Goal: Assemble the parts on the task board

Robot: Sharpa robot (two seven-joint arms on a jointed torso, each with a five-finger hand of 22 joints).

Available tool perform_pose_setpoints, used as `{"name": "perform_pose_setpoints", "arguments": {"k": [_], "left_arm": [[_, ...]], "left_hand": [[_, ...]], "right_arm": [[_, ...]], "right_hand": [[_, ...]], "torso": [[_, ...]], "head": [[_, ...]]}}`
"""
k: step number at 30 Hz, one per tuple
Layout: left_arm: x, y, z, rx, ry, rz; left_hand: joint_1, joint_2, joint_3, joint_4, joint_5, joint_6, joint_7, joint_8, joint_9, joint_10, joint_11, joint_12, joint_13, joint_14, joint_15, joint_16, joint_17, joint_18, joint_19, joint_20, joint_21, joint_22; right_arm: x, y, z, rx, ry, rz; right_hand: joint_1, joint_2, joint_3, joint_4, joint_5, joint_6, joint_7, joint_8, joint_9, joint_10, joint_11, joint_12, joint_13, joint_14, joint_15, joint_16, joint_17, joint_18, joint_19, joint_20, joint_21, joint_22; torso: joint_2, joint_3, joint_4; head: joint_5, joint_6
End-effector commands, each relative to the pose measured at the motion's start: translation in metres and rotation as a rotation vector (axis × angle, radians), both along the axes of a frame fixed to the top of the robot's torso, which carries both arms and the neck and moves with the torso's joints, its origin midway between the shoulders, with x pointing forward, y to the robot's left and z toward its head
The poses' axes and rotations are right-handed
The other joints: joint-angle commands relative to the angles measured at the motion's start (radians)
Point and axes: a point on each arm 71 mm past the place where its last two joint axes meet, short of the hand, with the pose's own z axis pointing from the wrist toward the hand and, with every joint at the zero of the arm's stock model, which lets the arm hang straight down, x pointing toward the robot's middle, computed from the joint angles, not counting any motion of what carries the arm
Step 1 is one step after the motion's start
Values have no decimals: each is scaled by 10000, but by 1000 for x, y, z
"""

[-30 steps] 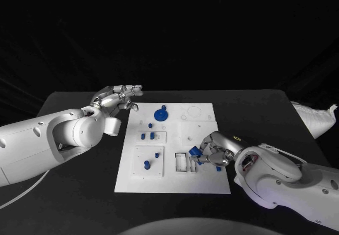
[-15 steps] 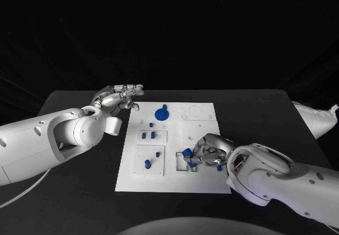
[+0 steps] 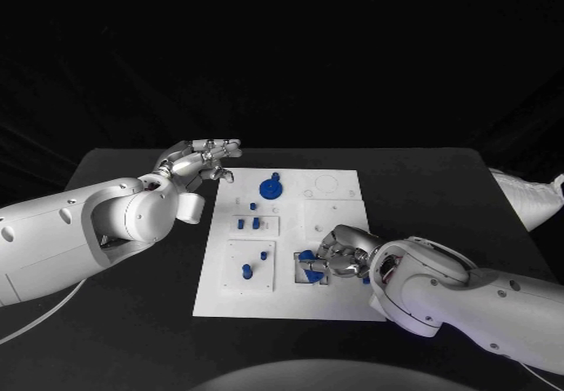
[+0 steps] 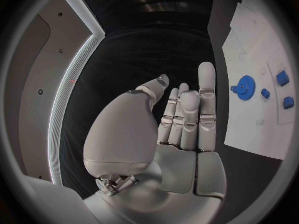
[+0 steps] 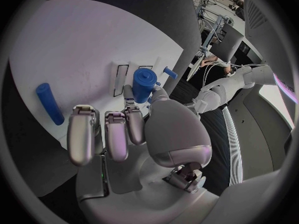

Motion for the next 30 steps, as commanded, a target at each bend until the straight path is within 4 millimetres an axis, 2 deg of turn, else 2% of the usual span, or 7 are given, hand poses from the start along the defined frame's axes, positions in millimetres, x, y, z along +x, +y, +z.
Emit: {"name": "perform_pose_setpoints", "arguments": {"k": [1, 3, 8, 11, 16, 21, 30], "left_arm": [[-1, -3, 1, -121, -44, -181], [-1, -3, 1, -120, -42, -180], [-1, -2, 1, -116, -40, -174], [-1, -2, 1, -113, -39, -169], [-1, -2, 1, -114, -39, -170], [-1, -2, 1, -112, -38, -168], [-1, -1, 1, -111, -36, -164]], "left_hand": [[11, 65, -68, -15, 42, -65, -34, 46, 2, -62, -1, 60, 16, -62, -8, 67, -9, 191, 2, 66, -48, -15], [11, 65, -68, -15, 42, -65, -34, 46, 2, -62, -1, 60, 16, -62, -8, 67, -9, 191, 2, 66, -48, -15], [11, 65, -68, -15, 42, -65, -34, 46, 2, -62, -1, 60, 16, -62, -8, 67, -9, 191, 2, 66, -48, -15], [11, 65, -68, -15, 42, -65, -34, 46, 2, -62, -1, 60, 16, -62, -8, 67, -9, 191, 2, 66, -48, -15], [11, 65, -68, -15, 42, -65, -34, 46, 2, -62, -1, 60, 16, -62, -8, 67, -9, 191, 2, 66, -48, -15], [9, 62, -75, -17, 42, -77, -32, 54, 1, -83, 1, 78, 16, -74, -7, 59, -39, 191, 1, 67, -52, -19], [9, 62, -75, -17, 42, -77, -32, 54, 1, -83, 1, 78, 16, -74, -7, 59, -39, 191, 1, 67, -52, -19]], "right_arm": [[1, 1, -1, -255, -65, 137], [2, 2, -1, -280, -155, 150], [3, 4, 0, -317, -388, 183], [3, 3, 0, -357, -482, 191], [4, 2, 1, -462, -649, 208], [3, 2, 2, -419, -757, 224], [-4, 3, 7, -235, -814, 432]], "right_hand": [[-262, -57, -189, 1, -194, 512, -468, 66, 869, 65, -128, -21, 466, 866, -90, -5, 1654, -63, 115, -85, 10, -25], [-567, -102, -395, -1, -642, 484, -470, 89, 936, 52, -130, -77, 442, 860, -94, -22, 1627, -57, 100, -94, -19, -66], [-1388, -300, -1105, 8, -2532, 218, -383, 17, 1053, -85, -53, -360, 287, 838, -37, -83, 1543, -19, 15, -56, -167, -276], [-1665, -387, -1325, 20, -3054, 125, -343, -21, 1098, -211, -15, -628, 106, 831, -3, -104, 1522, 0, -21, -22, -234, -367], [-1848, -445, -1407, 26, -3225, 83, -325, -37, 1128, -265, 1, -754, 29, 824, 13, -128, 1492, 11, -41, -4, -277, -423], [-1706, -428, -1363, -18, -3135, 84, -326, -30, 1155, -261, 3, -764, 35, 824, 17, -129, 1495, 9, -36, 3, -273, -409], [-143, -576, -1120, -585, -2849, 155, -378, 80, 1349, -134, -44, -640, 213, 850, -21, -84, 1594, -23, 34, -25, -191, -240]], "torso": [[3, 5, 8], [1, 6, 7], [0, 3, 3], [-2, 6, -2], [-1, 9, -4], [3, 18, 7], [2, 17, 9]], "head": [[15, -3], [18, -16], [32, -31], [31, -32], [23, -40], [-4, -42], [7, -67]]}}
